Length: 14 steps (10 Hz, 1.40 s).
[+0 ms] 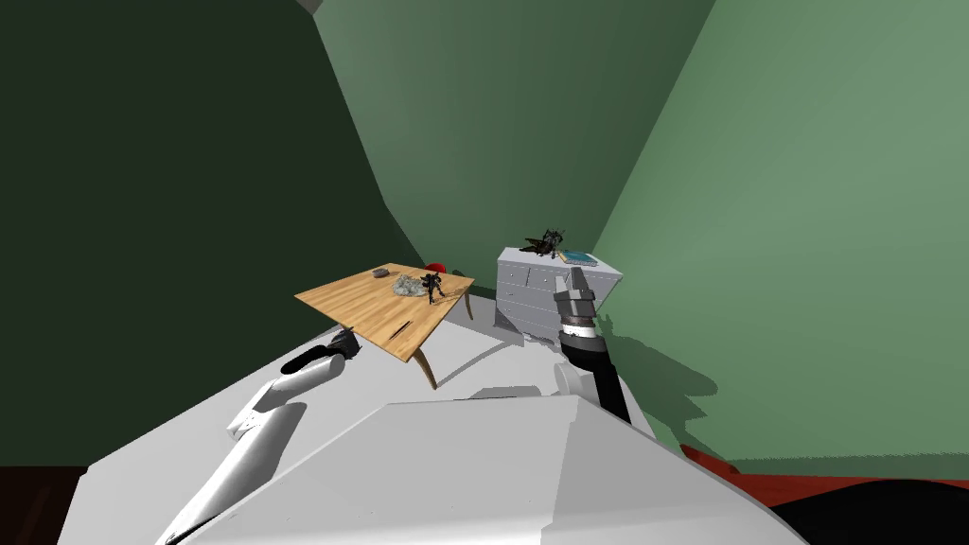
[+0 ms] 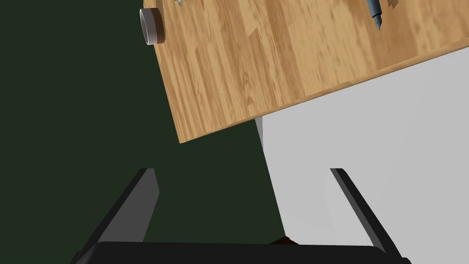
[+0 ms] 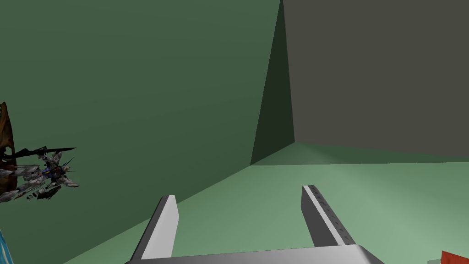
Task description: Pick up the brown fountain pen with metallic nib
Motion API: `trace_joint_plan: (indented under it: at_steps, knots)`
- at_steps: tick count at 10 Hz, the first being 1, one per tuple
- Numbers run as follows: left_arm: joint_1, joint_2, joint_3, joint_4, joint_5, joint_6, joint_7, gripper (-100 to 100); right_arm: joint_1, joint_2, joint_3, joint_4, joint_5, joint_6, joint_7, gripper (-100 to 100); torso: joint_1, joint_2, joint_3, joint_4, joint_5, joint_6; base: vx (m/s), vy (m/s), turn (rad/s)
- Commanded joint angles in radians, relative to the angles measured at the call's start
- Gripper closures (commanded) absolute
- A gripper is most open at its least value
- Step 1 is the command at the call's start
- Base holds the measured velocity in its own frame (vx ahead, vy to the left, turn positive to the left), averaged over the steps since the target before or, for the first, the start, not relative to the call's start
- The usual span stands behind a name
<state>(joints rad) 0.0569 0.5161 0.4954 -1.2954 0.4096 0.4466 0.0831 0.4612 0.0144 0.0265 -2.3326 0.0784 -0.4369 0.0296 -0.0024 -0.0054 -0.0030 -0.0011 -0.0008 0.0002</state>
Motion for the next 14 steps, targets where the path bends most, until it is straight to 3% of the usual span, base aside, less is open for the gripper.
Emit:
trace_joint_plan:
  at_steps: [1,2,5,7,8,9,10,11,14]
  knots:
    - [-0.014,0.0,0.013,0.041,-0.002,0.049,0.006,-100,0.0,0.0,0.0,0.0,0.0,0.0,0.0,0,0.0,0.0,0.0,0.0,0.0,0.0,0.066,-0.028,0.014]
    - [-0.014,0.0,0.013,0.041,-0.002,0.049,0.006,-100,0.0,0.0,0.0,0.0,0.0,0.0,0.0,0,0.001,0.0,0.0,0.0,0.0,0.0,0.034,-0.005,0.001]
    - [-0.061,0.028,0.049,0.15,0.021,0.13,0.024,-100,0.0,0.0,0.0,0.0,0.0,0.0,0.0,0,0.002,0.0,0.0,0.0,0.0,0.0,0.075,-0.021,0.019]
    - [-0.061,0.028,0.049,0.156,0.021,0.157,0.024,-100,0.0,0.0,0.0,0.0,0.0,0.0,0.0,0,0.002,-0.001,-0.001,0.0,0.001,0.0,0.062,-0.007,0.003]
    - [-0.084,0.041,0.065,0.208,0.031,0.195,0.033,-100,0.0,0.0,0.0,0.0,0.0,0.0,0.0,0,0.003,0.001,0.001,0.0,0.001,0.0,0.086,-0.012,0.015]
    - [-0.084,0.041,0.065,0.212,0.031,0.209,0.033,-100,0.0,0.0,0.0,0.0,0.0,0.0,0.0,0,0.002,-0.001,0.0,0.0,0.001,0.0,0.084,-0.008,0.012]
    - [-0.106,0.053,0.08,0.267,0.04,0.232,0.041,-100,0.0,0.0,0.0,0.0,0.0,0.0,0.0,0,0.003,-0.001,-0.001,0.0,0.001,0.0,0.097,-0.019,0.011]
    - [-0.106,0.053,0.08,0.267,0.04,0.26,0.041,-100,0.0,0.0,0.0,0.0,0.0,0.0,0.0,0,0.002,-0.002,-0.001,0.0,0.0,0.0,0.087,-0.003,0.011]
    - [-0.148,0.074,0.106,0.364,0.055,0.343,0.057,-100,0.0,0.0,0.0,0.0,0.0,0.0,0.0,0,0.004,-0.002,-0.002,-0.001,0.001,0.0,0.116,0.013,0.008]
